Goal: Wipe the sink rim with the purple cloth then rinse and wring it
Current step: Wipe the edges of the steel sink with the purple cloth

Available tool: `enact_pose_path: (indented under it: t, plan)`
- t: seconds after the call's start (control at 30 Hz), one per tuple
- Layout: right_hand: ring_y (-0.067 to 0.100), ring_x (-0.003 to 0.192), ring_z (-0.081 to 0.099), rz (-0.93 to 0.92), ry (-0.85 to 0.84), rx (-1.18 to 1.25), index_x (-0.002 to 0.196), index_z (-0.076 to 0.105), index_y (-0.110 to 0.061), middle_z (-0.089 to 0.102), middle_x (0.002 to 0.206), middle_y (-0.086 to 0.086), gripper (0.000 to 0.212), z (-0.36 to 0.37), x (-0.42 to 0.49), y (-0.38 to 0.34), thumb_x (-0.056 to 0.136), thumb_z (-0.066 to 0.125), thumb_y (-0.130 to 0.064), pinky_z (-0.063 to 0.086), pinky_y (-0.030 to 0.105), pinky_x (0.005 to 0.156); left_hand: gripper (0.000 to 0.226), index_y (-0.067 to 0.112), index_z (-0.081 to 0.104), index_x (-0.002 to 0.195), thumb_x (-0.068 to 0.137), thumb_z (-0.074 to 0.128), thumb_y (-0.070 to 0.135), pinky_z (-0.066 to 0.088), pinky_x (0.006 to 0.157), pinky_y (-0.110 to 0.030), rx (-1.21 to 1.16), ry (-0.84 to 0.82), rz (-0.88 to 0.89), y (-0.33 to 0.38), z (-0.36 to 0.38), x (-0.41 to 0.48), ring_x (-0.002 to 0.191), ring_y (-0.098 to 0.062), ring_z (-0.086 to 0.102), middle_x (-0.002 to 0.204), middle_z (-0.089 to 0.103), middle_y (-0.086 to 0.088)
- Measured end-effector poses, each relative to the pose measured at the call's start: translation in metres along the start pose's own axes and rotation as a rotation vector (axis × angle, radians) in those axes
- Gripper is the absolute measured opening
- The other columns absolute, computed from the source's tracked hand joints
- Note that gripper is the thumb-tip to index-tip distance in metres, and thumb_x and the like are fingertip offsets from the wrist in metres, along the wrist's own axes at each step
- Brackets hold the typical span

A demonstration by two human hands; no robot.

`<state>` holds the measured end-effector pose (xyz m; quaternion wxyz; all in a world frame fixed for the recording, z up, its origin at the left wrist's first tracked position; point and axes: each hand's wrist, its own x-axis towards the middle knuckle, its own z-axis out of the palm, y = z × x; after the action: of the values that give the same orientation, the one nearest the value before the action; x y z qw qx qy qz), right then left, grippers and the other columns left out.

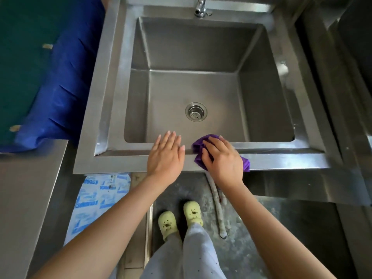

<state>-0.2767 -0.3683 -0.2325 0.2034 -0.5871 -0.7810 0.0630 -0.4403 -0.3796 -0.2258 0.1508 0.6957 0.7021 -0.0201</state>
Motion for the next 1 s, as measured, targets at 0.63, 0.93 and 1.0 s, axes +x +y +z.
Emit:
enact_pose_path:
  t: [0.63, 0.93, 1.0]
  plan:
    - [0.025, 0.068, 0.053, 0.109, 0.069, 0.005, 0.072, 0.068, -0.013, 0.066, 0.073, 0.002, 0.025, 0.001, -0.003, -0.018, 0.086, 0.053, -0.026, 0.046, 0.037, 0.065, 0.074, 0.009, 0.038, 0.140, 0.088, -0.004, 0.039, 0.017, 0.115, -0.034, 0.056, 0.028, 0.042, 0.025, 0.006, 0.006, 0.136, -0.020, 0.035, 0.147, 0.040, -0.007]
    - [0.028, 0.065, 0.051, 0.125, 0.207, -0.074, 0.070, 0.065, -0.011, 0.064, 0.070, 0.005, 0.022, -0.031, -0.012, 0.090, 0.086, 0.053, -0.022, 0.042, 0.036, 0.062, 0.062, 0.012, 0.031, 0.143, 0.092, 0.006, 0.038, 0.013, 0.117, -0.032, 0.055, 0.001, 0.051, 0.021, 0.005, 0.005, 0.140, -0.016, 0.029, 0.151, 0.034, -0.004]
    - [0.029, 0.067, 0.052, 0.190, 0.218, -0.106, 0.072, 0.065, -0.010, 0.064, 0.071, 0.007, 0.022, -0.041, -0.015, 0.119, 0.086, 0.053, -0.022, 0.044, 0.036, 0.061, 0.064, 0.012, 0.029, 0.144, 0.091, 0.004, 0.039, 0.010, 0.118, -0.032, 0.065, -0.014, 0.053, 0.022, 0.005, 0.006, 0.141, -0.016, 0.025, 0.152, 0.030, -0.004]
